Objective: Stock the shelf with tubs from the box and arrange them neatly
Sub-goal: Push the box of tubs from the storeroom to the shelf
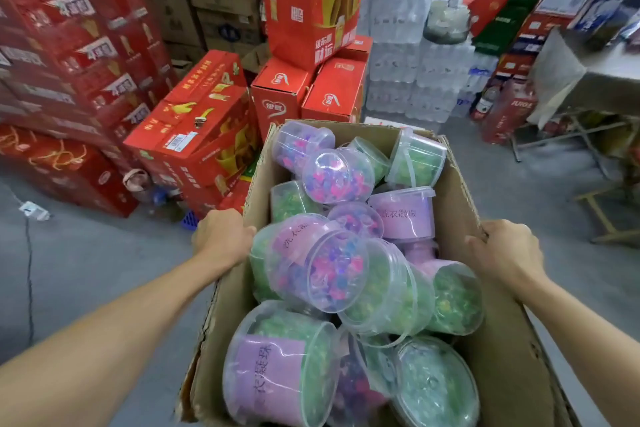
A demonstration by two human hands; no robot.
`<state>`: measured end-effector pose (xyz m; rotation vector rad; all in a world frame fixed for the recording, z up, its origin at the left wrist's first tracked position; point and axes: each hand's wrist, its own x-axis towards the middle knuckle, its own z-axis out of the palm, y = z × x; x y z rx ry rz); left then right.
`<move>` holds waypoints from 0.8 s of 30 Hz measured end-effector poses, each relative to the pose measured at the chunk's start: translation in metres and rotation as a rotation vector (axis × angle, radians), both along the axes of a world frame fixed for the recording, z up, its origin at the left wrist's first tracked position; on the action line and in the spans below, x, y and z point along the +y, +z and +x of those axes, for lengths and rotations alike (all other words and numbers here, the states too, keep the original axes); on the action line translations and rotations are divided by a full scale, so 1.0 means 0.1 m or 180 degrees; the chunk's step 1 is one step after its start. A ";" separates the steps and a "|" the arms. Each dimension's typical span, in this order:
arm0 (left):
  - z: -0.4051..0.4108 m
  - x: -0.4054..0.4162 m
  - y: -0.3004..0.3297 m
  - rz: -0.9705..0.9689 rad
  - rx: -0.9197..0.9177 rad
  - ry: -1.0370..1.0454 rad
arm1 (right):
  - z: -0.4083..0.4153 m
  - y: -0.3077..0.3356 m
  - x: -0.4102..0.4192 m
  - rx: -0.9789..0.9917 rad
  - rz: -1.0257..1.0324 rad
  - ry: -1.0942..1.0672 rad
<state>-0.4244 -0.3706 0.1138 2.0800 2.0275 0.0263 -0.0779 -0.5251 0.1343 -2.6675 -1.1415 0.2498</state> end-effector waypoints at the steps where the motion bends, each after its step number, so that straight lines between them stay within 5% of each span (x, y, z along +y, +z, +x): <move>1: -0.15 -0.02 -0.01 -0.0033 -0.0021 0.0050 | -0.11 0.00 0.07 0.0015 -0.0009 0.0072; 24: -4.28 0.73 0.21 0.0048 -0.0197 0.1576 | -3.90 0.29 2.48 -0.0101 0.0086 0.1608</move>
